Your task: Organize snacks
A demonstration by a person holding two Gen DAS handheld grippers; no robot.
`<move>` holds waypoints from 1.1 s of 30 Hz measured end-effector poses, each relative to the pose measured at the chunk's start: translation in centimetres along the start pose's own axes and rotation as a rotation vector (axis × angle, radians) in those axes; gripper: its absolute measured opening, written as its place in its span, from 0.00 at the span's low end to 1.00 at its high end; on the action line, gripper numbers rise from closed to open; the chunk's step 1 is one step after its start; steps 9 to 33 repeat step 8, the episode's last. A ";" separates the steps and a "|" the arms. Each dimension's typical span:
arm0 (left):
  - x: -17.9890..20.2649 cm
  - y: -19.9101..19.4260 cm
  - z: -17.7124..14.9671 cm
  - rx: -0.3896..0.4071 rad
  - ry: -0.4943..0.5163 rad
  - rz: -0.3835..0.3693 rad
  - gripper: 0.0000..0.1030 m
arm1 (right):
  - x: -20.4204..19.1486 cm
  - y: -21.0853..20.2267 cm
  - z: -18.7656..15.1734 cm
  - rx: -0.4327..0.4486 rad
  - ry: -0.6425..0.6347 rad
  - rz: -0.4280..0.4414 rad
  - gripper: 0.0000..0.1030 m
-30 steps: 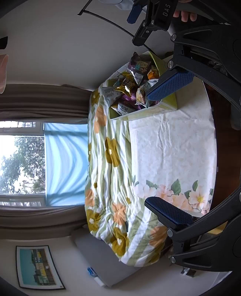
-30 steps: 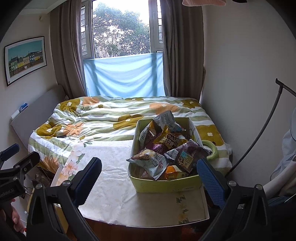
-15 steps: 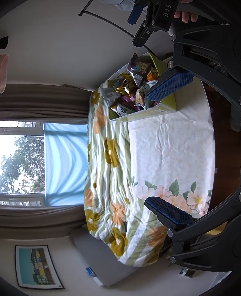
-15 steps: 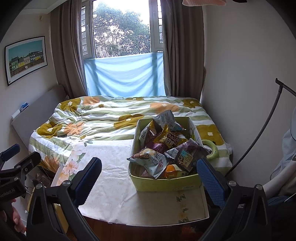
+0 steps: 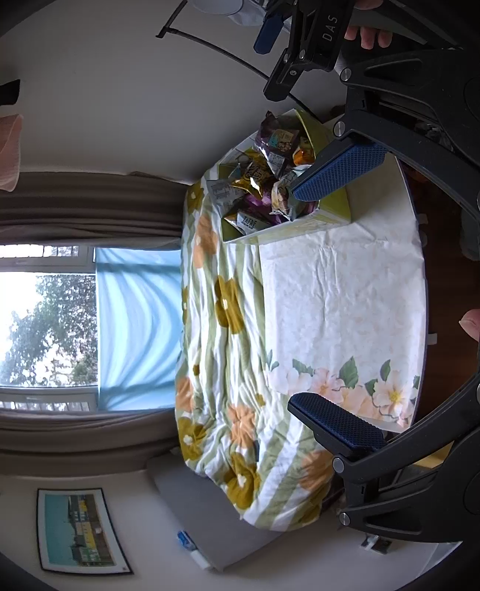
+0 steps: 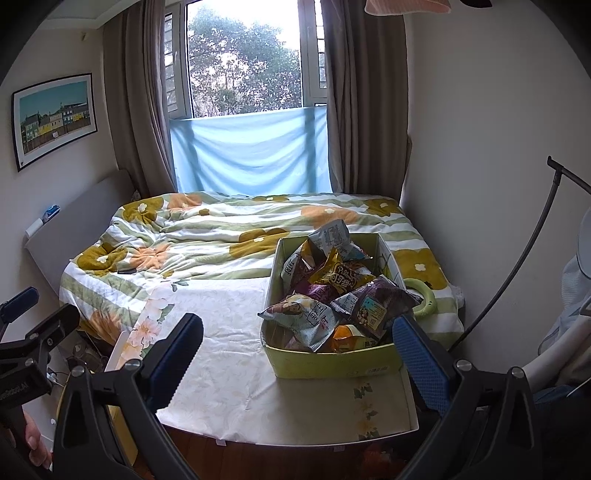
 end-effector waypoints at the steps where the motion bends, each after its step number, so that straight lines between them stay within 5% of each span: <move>1: 0.0 -0.2 0.0 0.004 -0.002 -0.003 1.00 | -0.1 -0.1 -0.1 0.000 0.002 0.000 0.99; 33: -0.2 -1.4 -0.7 0.023 0.011 -0.003 1.00 | -0.2 -1.0 -0.7 0.001 0.015 -0.009 0.99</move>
Point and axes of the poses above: each gripper's, at about its wrist camera, not at the fingertips, and y roughly the way its jaws point, x to its right, z to its top, the point moved 3 cm from there along y, roughly the way its jaws point, and after that the axes turned 3 degrees about -y, right-handed, at the moved point
